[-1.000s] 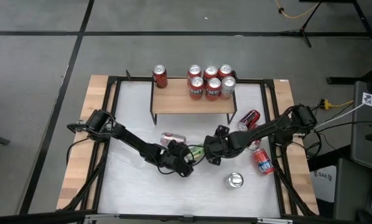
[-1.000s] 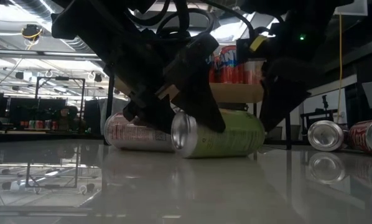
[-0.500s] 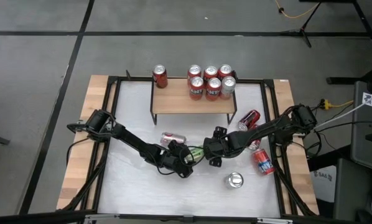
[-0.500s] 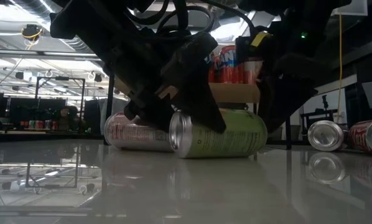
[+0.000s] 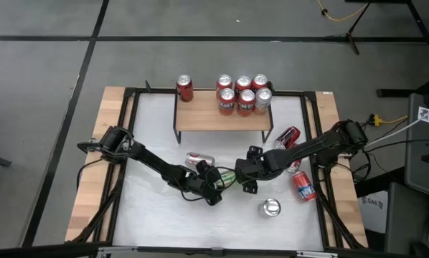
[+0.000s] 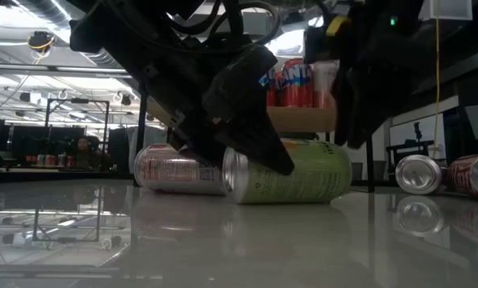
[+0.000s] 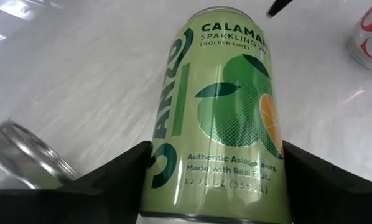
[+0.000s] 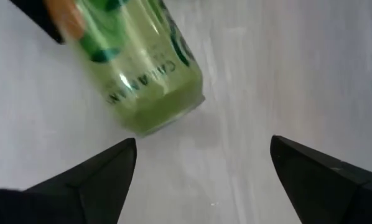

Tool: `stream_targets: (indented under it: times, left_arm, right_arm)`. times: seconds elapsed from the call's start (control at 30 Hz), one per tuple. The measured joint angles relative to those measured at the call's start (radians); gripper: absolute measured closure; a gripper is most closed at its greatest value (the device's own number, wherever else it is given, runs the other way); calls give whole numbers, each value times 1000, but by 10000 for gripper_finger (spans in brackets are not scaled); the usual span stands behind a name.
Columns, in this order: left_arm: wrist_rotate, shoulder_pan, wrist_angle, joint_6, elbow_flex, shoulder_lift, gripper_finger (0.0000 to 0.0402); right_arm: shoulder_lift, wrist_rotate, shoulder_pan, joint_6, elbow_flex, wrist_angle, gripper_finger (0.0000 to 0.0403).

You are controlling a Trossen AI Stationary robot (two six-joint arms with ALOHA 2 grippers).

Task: Place canned beverage on shelf
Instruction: Put the green soda can on the shelf

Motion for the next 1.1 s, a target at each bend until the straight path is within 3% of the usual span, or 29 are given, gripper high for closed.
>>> stream_targets:
  times: [0.2, 0.57, 0.73, 1.1]
  left_arm:
    - [-13, 0, 10, -3, 0, -3, 118]
    - [-138, -3, 111, 48, -3, -6, 120]
    - [-197, -10, 277, 183, -3, -7, 120]
    - [-333, -28, 752, 628, -3, -9, 120]
  right_arm:
    - [-37, -52, 0, -6, 53, -46, 40]
    - [-177, -119, -1, 24, 136, -71, 40]
    - [-243, -120, -1, 81, 189, -101, 40]
    - [-378, -141, -23, 238, 371, -290, 40]
